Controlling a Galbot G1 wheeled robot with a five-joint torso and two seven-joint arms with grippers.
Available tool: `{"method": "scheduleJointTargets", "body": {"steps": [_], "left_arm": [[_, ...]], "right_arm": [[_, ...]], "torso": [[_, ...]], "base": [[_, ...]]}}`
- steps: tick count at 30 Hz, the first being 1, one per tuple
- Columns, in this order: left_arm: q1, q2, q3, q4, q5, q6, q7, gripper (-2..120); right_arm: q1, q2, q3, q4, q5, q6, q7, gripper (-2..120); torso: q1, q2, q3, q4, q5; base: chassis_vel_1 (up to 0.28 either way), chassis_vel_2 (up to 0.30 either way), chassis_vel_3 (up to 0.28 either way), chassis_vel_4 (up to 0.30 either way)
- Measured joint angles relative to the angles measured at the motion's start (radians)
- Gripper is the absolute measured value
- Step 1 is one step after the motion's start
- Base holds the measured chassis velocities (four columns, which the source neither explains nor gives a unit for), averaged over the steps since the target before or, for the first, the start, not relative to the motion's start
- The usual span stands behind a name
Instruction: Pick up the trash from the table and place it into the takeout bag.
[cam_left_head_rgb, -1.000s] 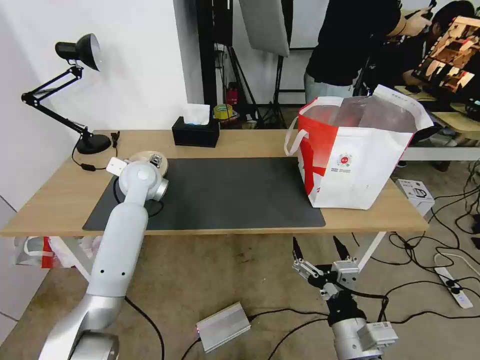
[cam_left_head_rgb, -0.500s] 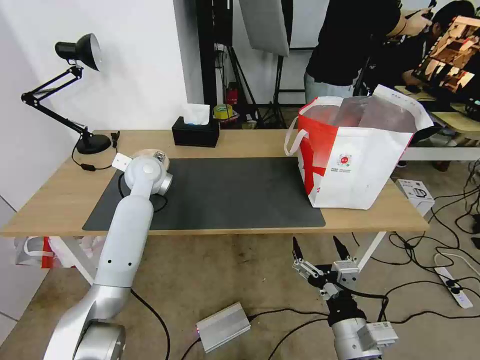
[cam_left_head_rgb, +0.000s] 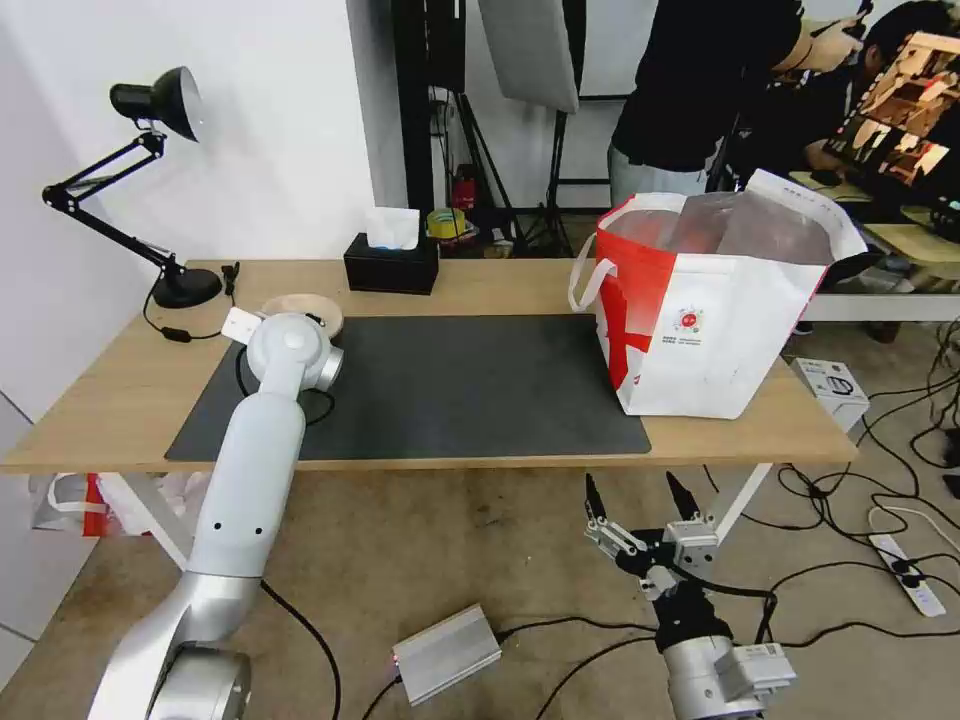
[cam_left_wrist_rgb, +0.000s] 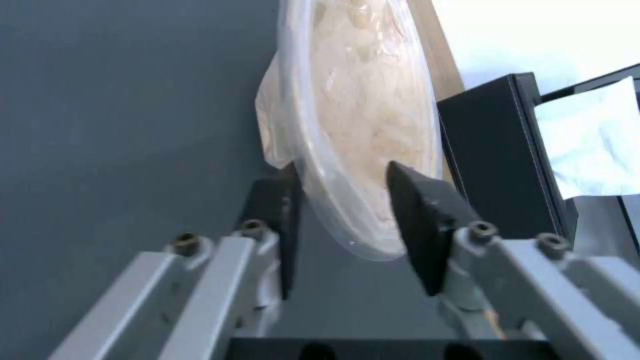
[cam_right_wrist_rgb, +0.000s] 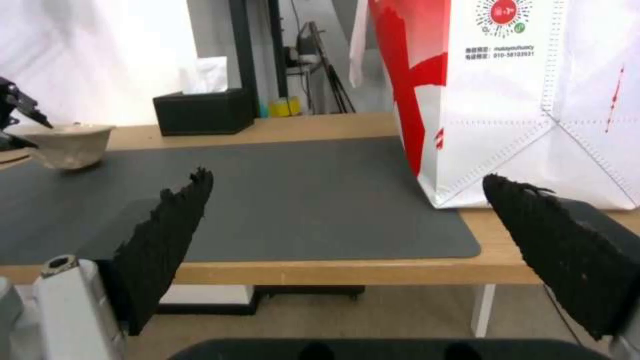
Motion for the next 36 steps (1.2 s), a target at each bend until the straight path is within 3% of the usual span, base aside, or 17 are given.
{"method": "scheduleJointTargets", "body": {"steps": [7,8,25,36], "left_arm": [[0.003,0.000,0.000,-0.008,0.002,-0.001,0.000,11],[0.003,0.000,0.001,-0.012,0.004,-0.001,0.000,1],[0.027,0.019,0.001,-0.043,0.008,-0.007,0.002,0],[0.071,0.086,0.038,-0.204,-0.035,-0.027,0.040,0]], "right_arm": [[0.000,0.000,0.000,0.000,0.000,0.000,0.000,100],[0.000,0.000,0.000,0.000,0.000,0.000,0.000,100],[0.000,0.000,0.000,0.000,0.000,0.000,0.000,100],[0.000,0.000,0.000,0.000,0.000,0.000,0.000,100]], "torso": [[0.000,0.000,0.000,0.0000,0.0001],[0.000,0.000,0.000,0.0000,0.0001],[0.000,0.000,0.000,0.0000,0.0001],[0.000,0.000,0.000,0.0000,0.0001]], "base": [[0.000,0.000,0.000,0.000],[0.000,0.000,0.000,0.000],[0.000,0.000,0.000,0.000],[0.000,0.000,0.000,0.000]]}}
